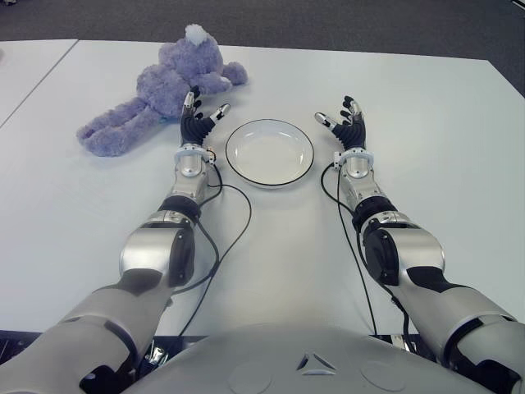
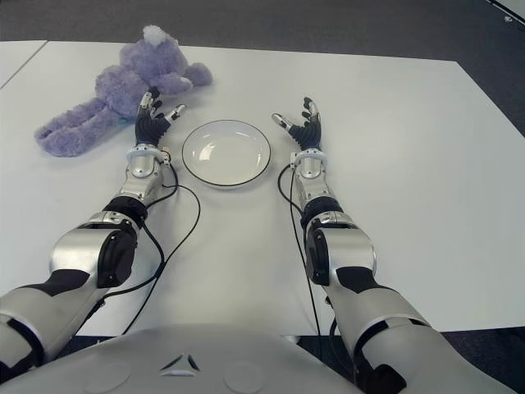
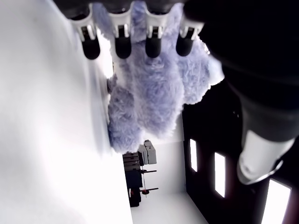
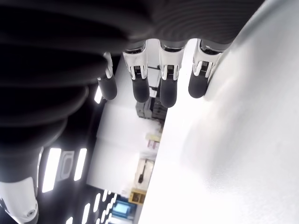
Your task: Put the doll into the plate.
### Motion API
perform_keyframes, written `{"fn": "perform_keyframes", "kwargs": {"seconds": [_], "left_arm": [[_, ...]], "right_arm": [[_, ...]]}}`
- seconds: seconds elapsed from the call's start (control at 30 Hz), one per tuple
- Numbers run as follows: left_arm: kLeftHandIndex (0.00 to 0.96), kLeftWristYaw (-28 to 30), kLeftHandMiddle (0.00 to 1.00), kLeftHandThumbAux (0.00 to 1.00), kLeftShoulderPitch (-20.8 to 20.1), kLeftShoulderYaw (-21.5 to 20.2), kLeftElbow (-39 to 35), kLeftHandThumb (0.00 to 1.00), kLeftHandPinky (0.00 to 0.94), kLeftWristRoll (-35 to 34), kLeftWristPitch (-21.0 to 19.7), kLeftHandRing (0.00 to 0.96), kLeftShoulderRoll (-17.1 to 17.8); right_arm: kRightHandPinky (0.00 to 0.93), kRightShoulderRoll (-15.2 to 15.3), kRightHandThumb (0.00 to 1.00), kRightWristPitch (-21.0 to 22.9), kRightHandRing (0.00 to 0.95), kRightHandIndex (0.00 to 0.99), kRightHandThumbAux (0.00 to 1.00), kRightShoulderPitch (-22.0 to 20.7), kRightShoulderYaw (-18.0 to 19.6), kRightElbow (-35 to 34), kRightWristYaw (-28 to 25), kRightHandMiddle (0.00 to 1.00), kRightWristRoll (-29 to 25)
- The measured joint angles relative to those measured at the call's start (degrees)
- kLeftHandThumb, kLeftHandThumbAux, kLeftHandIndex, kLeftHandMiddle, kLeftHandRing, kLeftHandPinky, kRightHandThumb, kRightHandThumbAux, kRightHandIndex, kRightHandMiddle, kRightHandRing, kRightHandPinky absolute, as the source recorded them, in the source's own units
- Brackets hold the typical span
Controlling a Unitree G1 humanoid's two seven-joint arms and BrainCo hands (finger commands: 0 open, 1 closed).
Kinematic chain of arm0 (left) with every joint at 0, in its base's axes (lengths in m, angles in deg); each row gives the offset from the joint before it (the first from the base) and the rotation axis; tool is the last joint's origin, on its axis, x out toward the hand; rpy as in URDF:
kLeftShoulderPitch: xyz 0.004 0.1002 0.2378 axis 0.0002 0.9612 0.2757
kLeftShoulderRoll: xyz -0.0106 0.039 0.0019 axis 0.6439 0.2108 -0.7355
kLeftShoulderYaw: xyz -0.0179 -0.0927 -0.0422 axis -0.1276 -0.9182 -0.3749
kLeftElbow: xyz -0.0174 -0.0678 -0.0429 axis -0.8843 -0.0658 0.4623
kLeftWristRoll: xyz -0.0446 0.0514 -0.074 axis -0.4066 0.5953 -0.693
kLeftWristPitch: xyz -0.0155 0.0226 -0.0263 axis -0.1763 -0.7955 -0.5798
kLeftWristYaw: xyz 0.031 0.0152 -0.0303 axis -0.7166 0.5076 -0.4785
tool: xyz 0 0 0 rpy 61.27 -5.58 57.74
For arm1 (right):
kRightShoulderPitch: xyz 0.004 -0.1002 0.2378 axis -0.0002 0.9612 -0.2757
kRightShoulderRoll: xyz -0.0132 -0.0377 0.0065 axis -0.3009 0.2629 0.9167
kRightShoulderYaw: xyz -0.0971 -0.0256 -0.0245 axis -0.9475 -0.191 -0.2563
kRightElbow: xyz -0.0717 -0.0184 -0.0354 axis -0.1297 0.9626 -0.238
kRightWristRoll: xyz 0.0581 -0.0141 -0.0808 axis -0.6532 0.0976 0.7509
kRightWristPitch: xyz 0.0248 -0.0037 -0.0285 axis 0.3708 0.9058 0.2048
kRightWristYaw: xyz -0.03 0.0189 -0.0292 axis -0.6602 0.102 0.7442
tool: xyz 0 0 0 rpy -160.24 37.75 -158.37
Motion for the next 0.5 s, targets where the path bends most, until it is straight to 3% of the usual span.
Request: {"fn": "perform_keyframes", "kwargs": {"seconds": [0.5], "left_arm": [[0.016, 0.0, 0.057, 0.685, 0.0, -0.1, 0.0, 0.007, 0.093, 0.0, 0.0, 0.069, 0.0]], "right_arm": [[0.123, 0.0, 0.000, 0.0, 0.106, 0.091, 0.663, 0.0, 0.1, 0.0, 0.0, 0.106, 0.0]]}}
